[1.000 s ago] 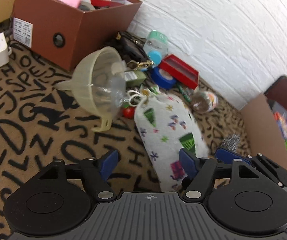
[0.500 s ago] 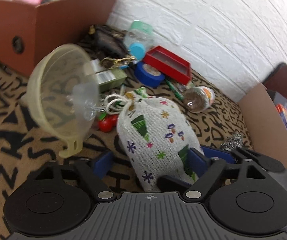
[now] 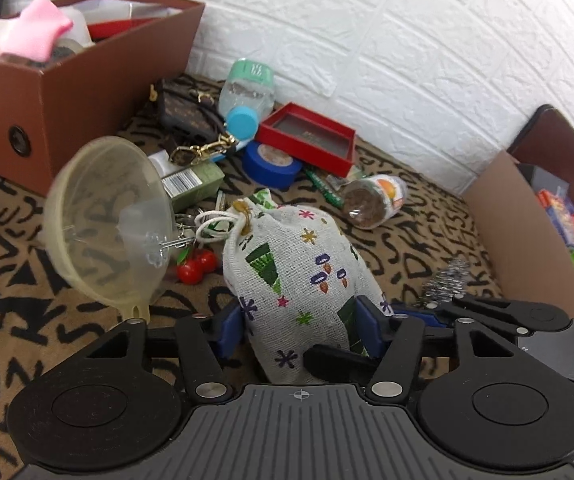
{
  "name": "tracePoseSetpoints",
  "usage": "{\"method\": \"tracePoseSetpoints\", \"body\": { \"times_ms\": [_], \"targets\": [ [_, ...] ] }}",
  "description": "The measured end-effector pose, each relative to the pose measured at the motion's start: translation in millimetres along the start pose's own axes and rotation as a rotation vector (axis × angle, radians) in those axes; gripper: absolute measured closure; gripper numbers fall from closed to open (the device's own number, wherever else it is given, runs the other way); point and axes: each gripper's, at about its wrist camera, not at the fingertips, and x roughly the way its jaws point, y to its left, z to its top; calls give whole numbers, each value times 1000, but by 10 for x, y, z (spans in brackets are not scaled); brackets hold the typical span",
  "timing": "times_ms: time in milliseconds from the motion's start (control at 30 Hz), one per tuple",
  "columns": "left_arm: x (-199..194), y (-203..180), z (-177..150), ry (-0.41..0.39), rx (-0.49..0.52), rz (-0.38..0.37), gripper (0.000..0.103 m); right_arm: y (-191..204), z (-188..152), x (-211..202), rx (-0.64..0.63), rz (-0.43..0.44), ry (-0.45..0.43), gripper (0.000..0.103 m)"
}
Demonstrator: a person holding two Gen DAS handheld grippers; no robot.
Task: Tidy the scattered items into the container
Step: 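Lift the floral bag with the right gripper toward the brown box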
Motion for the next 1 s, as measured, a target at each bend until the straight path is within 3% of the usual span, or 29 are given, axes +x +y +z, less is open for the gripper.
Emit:
{"method": "tracePoseSetpoints", "body": {
  "times_ms": [233,433,733,1000],
  "targets": [
    [-573,-149,142,-146,73,-8,43,272,100,-378,-1,-25,-96,45],
    [-998,-69,591,-262,122,29,43,511,575,-598,13,-8,-218,45],
    [-1262,451,1576,-373,115,72,43,856,1615,-330,-21,30,-312,45],
    [-904,1062,2465,-389,87,89,41,937,2439,312,39,27,-376,44]
  ]
}}
